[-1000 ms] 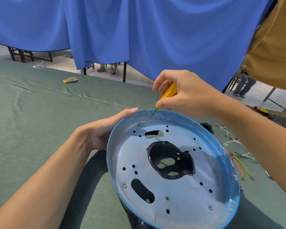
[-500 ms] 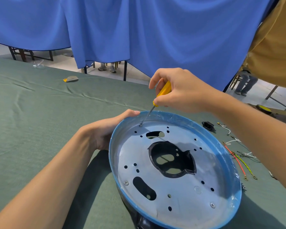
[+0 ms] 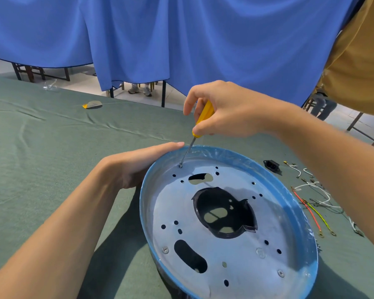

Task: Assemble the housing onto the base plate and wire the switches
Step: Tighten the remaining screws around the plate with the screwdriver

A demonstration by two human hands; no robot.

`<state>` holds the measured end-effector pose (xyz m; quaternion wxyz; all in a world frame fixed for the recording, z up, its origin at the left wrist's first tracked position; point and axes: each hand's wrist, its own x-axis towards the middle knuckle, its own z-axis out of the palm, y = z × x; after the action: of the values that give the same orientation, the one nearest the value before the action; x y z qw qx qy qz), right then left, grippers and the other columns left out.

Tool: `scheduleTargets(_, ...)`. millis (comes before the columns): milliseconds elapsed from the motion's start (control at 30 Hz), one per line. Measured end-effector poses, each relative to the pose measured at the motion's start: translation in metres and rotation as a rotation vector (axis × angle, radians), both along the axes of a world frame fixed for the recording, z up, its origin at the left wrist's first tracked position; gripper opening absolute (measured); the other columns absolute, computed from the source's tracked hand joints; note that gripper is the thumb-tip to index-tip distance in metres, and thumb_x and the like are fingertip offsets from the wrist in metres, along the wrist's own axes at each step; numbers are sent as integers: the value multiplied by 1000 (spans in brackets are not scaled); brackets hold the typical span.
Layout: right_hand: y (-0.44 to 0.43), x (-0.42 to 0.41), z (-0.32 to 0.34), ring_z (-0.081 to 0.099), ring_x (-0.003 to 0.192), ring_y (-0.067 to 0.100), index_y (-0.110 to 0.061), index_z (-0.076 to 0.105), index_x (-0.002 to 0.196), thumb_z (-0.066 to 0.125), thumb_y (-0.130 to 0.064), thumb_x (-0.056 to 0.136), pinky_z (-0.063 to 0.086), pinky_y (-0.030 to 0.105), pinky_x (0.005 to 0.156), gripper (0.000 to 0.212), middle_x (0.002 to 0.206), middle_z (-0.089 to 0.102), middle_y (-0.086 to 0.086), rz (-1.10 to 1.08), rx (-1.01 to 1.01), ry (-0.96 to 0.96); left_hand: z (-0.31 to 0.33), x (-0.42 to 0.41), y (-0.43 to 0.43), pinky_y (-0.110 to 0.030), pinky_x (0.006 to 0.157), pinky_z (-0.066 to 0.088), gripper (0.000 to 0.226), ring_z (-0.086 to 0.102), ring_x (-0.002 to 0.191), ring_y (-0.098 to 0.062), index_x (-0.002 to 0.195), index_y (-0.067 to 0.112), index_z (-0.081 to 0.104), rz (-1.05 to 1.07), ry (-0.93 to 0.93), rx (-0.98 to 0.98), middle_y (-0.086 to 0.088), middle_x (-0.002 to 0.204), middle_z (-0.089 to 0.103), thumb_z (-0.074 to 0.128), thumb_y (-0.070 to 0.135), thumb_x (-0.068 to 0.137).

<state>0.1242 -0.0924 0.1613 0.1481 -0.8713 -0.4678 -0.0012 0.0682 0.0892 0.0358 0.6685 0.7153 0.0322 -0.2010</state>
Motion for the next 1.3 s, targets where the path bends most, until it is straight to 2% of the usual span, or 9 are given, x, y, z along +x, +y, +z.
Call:
scheduleTargets(100, 6, -1, -7, 58, 68, -4, -29, 60, 106, 69, -21, 80, 45, 19, 60, 28, 92, 60, -13, 7, -38, 17, -1, -2, 2, -22, 57, 53, 48, 69, 69, -14, 99, 20, 77, 8, 17, 18, -4, 89, 74, 54, 60, 87)
scheduleTargets(300, 14, 1, -9, 59, 62, -7, -27, 60, 107, 69, -18, 79, 50, 22, 63, 30, 89, 62, -10, 28, -37, 47, 2, -4, 4, -22, 54, 51, 55, 66, 63, -14, 109, 14, 72, 21, 71, 64, -4, 82, 73, 54, 61, 86)
scheduleTargets(500, 17, -1, -9, 61, 62, -2, -27, 59, 109, 69, -18, 80, 53, 25, 65, 32, 87, 66, -7, 43, -89, 42, 9, -6, 0, -41, 98, 42, 63, 63, 92, -27, 104, 11, 75, 63, 0, 462, -14, 103, 72, 48, 66, 90)
scheduleTargets(667, 19, -5, -7, 62, 62, -1, -27, 58, 110, 69, -18, 80, 49, 20, 61, 33, 88, 63, -11, 41, -121, 23, 16, -6, -3, -41, 94, 42, 56, 62, 98, -31, 95, 13, 76, 102, -65, 597, -10, 101, 73, 51, 62, 91)
scheduleTargets(767, 20, -7, -5, 62, 69, 2, -27, 57, 111, 69, -18, 80, 48, 21, 62, 35, 90, 61, -14, 51, -148, 11, 18, -6, -4, -47, 98, 46, 30, 64, 104, -32, 96, 18, 76, 142, -222, 527, -7, 100, 74, 62, 44, 92)
scheduleTargets(933, 17, -6, -7, 58, 71, -1, -29, 57, 109, 71, -21, 78, 46, 20, 63, 35, 92, 57, -15, 55, -119, 17, 28, -7, -5, -38, 87, 48, 10, 63, 87, -24, 86, 28, 76, 130, -369, 480, -15, 100, 70, 73, 18, 86)
scheduleTargets(1100, 14, -3, -8, 61, 62, 0, -27, 58, 110, 70, -16, 79, 49, 20, 61, 35, 91, 59, -13, 52, -85, 69, 36, -6, -15, -24, 76, 49, 22, 65, 84, -12, 76, 35, 77, 47, -425, 822, 10, 82, 74, 75, 14, 81)
scheduleTargets(1200, 14, -3, -8, 61, 60, -2, -27, 58, 110, 70, -16, 80, 48, 16, 57, 34, 90, 61, -12, 65, -86, 76, 38, -5, -21, -8, 47, 35, 18, 54, 55, 6, 74, 36, 76, -5, -395, 1011, 23, 56, 61, 76, 19, 79)
scheduleTargets(1300, 15, -5, -8, 60, 58, -3, -27, 58, 109, 69, -16, 80, 47, 15, 55, 33, 89, 63, -11, 70, -97, 63, 40, -6, -24, -13, 46, 35, 21, 55, 56, 2, 66, 38, 72, -19, -396, 1093, 21, 58, 62, 79, 22, 76)
